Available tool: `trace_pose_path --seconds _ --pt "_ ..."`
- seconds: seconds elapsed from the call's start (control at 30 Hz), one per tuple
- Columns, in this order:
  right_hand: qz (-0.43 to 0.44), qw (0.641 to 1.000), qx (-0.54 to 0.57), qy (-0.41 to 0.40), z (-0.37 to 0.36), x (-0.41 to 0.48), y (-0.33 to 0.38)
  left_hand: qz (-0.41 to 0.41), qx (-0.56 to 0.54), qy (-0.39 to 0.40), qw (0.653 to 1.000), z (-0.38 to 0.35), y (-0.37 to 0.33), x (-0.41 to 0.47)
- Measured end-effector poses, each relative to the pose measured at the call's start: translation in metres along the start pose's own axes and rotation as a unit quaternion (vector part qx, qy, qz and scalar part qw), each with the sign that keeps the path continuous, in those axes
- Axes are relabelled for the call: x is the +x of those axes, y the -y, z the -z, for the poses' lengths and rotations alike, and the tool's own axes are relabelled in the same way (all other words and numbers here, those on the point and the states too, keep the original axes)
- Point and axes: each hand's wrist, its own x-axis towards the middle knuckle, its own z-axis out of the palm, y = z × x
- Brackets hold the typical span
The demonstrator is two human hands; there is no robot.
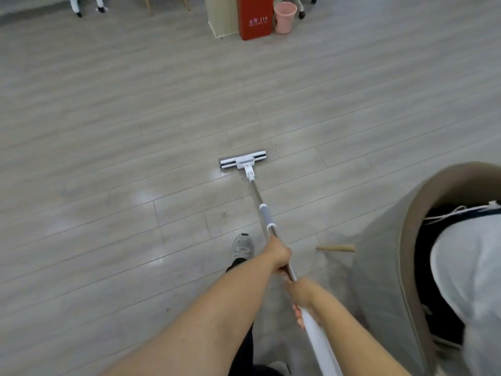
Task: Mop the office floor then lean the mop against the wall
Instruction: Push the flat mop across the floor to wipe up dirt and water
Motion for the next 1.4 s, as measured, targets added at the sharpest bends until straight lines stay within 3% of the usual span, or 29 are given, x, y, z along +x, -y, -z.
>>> trace_pose_path --seconds 0.17,0.33,0.9,1.07,1.2,1.4 --pt "-0.011 1.000 0.015 0.010 -0.016 -0.029 -0.052 0.001 0.016 -0.015 1.000 -0.025 0.034 -0.047" --pt "-0.029 0.997 0.068 0.001 -0.027 -0.031 -0.034 0.003 0.034 -0.020 0.999 -0.007 0.032 -0.038" --pt "0.012 0.996 0.093 -0.009 -0.047 0.004 0.186 -0.017 0.005 -0.013 1.000 0.164 -0.058 0.071" --pt "-0.023 0.996 0.085 -0.013 -0.064 0.001 0.175 -0.017 0.021 -0.009 1.000 0.161 -0.041 0.070" --pt "-0.004 0.997 0.082 -0.009 -0.087 0.005 0.152 -0.012 0.046 -0.016 0.999 0.157 -0.012 0.060" --pt "-0.008 0.997 0.081 -0.009 -0.128 -0.006 0.089 0.002 0.038 -0.006 0.999 0.135 0.041 0.012"
